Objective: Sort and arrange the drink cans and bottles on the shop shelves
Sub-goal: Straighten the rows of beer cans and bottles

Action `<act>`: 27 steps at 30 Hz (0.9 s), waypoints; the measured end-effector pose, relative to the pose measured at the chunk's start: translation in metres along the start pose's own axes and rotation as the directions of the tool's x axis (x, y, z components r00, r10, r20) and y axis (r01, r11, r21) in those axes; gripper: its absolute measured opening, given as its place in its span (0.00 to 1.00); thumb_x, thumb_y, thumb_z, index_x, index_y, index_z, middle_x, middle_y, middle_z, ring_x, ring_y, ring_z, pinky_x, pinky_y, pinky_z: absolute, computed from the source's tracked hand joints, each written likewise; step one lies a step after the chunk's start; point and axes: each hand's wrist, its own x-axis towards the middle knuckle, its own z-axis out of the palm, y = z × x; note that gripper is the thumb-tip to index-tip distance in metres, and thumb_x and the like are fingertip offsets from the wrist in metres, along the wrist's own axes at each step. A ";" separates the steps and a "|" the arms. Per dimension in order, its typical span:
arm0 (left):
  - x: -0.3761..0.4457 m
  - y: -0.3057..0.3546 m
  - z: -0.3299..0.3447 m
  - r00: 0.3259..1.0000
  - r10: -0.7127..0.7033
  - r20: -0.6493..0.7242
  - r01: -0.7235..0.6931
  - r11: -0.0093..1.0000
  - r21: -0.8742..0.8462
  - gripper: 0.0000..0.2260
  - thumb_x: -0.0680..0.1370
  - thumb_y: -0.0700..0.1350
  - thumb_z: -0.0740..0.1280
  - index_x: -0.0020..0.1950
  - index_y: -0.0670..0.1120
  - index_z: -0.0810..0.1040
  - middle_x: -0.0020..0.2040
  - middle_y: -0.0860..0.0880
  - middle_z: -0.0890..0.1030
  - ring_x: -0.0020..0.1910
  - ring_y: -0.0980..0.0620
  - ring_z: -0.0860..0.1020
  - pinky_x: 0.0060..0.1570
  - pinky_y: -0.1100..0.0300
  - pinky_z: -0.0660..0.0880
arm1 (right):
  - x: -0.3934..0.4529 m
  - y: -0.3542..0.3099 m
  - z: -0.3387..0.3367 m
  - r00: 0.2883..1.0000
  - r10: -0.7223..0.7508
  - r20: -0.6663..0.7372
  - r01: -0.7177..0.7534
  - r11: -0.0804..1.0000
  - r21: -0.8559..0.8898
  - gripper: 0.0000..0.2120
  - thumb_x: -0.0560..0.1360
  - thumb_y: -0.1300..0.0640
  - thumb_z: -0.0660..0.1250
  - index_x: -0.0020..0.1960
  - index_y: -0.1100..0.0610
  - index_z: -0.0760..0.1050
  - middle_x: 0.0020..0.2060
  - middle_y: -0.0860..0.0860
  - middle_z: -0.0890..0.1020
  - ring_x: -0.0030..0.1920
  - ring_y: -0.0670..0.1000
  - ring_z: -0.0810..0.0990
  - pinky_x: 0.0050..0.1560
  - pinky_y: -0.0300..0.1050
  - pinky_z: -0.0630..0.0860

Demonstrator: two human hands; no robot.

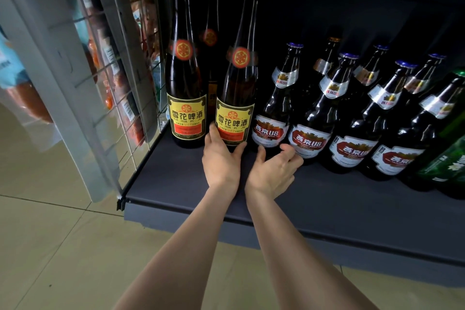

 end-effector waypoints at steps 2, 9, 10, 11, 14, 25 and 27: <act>-0.001 0.000 0.000 1.000 0.000 0.003 0.000 1.000 0.000 0.34 0.74 0.49 0.70 0.74 0.43 0.56 0.68 0.44 0.68 0.66 0.45 0.68 0.58 0.55 0.66 | 0.000 -0.001 0.000 1.000 0.001 0.006 -0.001 1.000 -0.017 0.20 0.75 0.55 0.68 0.63 0.60 0.68 0.61 0.57 0.69 0.57 0.57 0.74 0.56 0.50 0.67; -0.001 0.000 0.001 0.999 0.031 0.011 -0.032 0.999 0.025 0.34 0.74 0.48 0.69 0.74 0.42 0.55 0.68 0.43 0.68 0.66 0.45 0.67 0.58 0.54 0.66 | 0.001 0.000 0.002 1.000 -0.004 -0.009 0.003 0.999 -0.032 0.19 0.77 0.56 0.65 0.65 0.60 0.67 0.61 0.57 0.68 0.57 0.57 0.74 0.56 0.48 0.66; -0.001 0.000 0.002 0.999 0.031 0.008 -0.031 0.999 0.022 0.34 0.74 0.48 0.69 0.74 0.42 0.55 0.69 0.43 0.67 0.66 0.45 0.67 0.58 0.54 0.67 | 0.001 0.000 0.002 1.000 -0.004 -0.012 0.004 1.000 -0.031 0.19 0.77 0.56 0.65 0.65 0.60 0.67 0.61 0.57 0.68 0.57 0.57 0.74 0.56 0.48 0.66; -0.002 0.000 0.002 1.000 0.031 0.004 -0.031 0.999 0.020 0.34 0.74 0.48 0.69 0.74 0.42 0.55 0.69 0.43 0.67 0.66 0.45 0.67 0.58 0.54 0.67 | 0.001 0.000 0.003 1.000 -0.006 -0.015 0.006 1.000 -0.030 0.19 0.77 0.56 0.65 0.65 0.60 0.67 0.61 0.57 0.68 0.57 0.57 0.74 0.56 0.48 0.66; -0.002 -0.001 0.003 1.000 0.030 0.002 -0.030 0.999 0.023 0.35 0.74 0.49 0.69 0.75 0.42 0.54 0.69 0.43 0.67 0.67 0.45 0.66 0.59 0.54 0.66 | 0.001 0.001 0.003 1.000 -0.008 -0.019 0.007 0.999 -0.036 0.19 0.77 0.56 0.65 0.65 0.60 0.67 0.61 0.57 0.68 0.57 0.57 0.74 0.56 0.48 0.66; -0.003 0.002 0.005 1.000 0.017 -0.003 -0.017 1.000 0.008 0.35 0.75 0.48 0.68 0.75 0.42 0.52 0.72 0.44 0.63 0.69 0.45 0.64 0.62 0.55 0.64 | 0.026 0.021 -0.027 0.990 0.054 -0.132 -0.030 0.983 0.179 0.23 0.71 0.59 0.73 0.59 0.67 0.68 0.58 0.62 0.69 0.59 0.61 0.71 0.56 0.51 0.74; -0.004 0.003 0.007 1.000 0.010 -0.012 -0.010 1.000 0.011 0.35 0.76 0.49 0.68 0.76 0.43 0.51 0.73 0.45 0.63 0.69 0.46 0.64 0.61 0.55 0.65 | 0.038 0.024 -0.033 0.989 0.090 -0.118 -0.072 0.986 0.151 0.25 0.71 0.57 0.73 0.62 0.66 0.67 0.61 0.61 0.69 0.61 0.60 0.69 0.58 0.53 0.72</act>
